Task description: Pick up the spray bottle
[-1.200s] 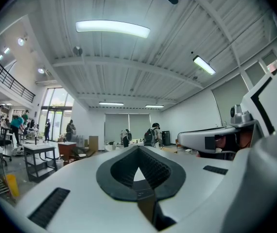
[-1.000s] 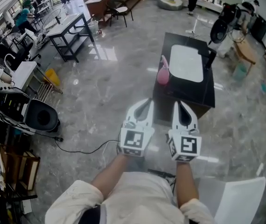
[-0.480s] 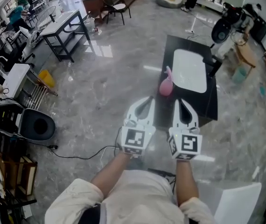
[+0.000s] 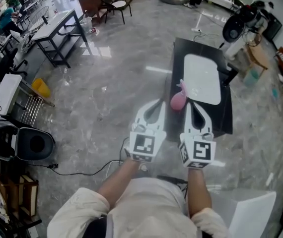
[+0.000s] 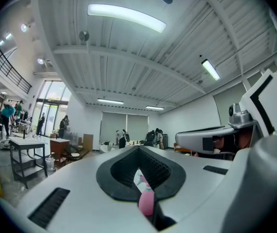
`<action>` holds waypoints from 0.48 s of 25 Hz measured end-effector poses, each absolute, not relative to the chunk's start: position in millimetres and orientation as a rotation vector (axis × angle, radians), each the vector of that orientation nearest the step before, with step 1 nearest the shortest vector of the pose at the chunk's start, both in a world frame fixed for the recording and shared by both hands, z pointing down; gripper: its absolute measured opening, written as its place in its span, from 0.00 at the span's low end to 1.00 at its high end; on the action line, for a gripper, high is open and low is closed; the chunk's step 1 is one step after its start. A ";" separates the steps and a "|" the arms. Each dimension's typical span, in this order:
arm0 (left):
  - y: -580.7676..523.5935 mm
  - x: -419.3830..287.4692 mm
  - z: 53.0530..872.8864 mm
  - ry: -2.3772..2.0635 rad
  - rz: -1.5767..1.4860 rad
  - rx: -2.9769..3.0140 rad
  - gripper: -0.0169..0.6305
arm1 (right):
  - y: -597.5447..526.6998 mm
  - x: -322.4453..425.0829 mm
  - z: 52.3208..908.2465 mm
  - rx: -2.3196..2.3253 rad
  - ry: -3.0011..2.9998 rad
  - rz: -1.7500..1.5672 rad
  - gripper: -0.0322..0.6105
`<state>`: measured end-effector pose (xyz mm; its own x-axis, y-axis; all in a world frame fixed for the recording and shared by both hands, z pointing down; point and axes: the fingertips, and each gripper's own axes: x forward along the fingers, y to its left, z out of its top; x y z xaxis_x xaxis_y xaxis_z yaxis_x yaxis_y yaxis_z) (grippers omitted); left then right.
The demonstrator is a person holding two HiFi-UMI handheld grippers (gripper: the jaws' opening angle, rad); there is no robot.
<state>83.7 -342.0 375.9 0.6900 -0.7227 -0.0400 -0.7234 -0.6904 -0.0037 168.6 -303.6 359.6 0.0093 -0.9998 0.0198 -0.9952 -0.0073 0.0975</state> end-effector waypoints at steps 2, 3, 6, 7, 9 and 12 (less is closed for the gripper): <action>-350.9 87.2 377.3 1.221 0.053 -2.878 0.03 | -311.8 171.7 362.1 2.172 -2.143 -0.077 0.06; -355.5 88.7 378.3 1.215 0.052 -2.881 0.03 | -316.4 173.0 364.2 2.172 -2.138 -0.071 0.06; -369.7 94.4 381.1 1.200 0.045 -2.894 0.03 | -330.5 175.8 367.3 2.169 -2.139 -0.067 0.06; -373.7 98.2 381.0 1.195 0.043 -2.895 0.03 | -334.4 178.4 367.0 2.167 -2.143 -0.072 0.06; -379.1 109.3 379.1 1.183 0.042 -2.894 0.03 | -339.9 188.7 366.4 2.171 -2.136 -0.077 0.06; -384.7 124.7 376.1 1.168 0.041 -2.885 0.03 | -347.7 207.9 368.0 2.187 -2.129 -0.067 0.06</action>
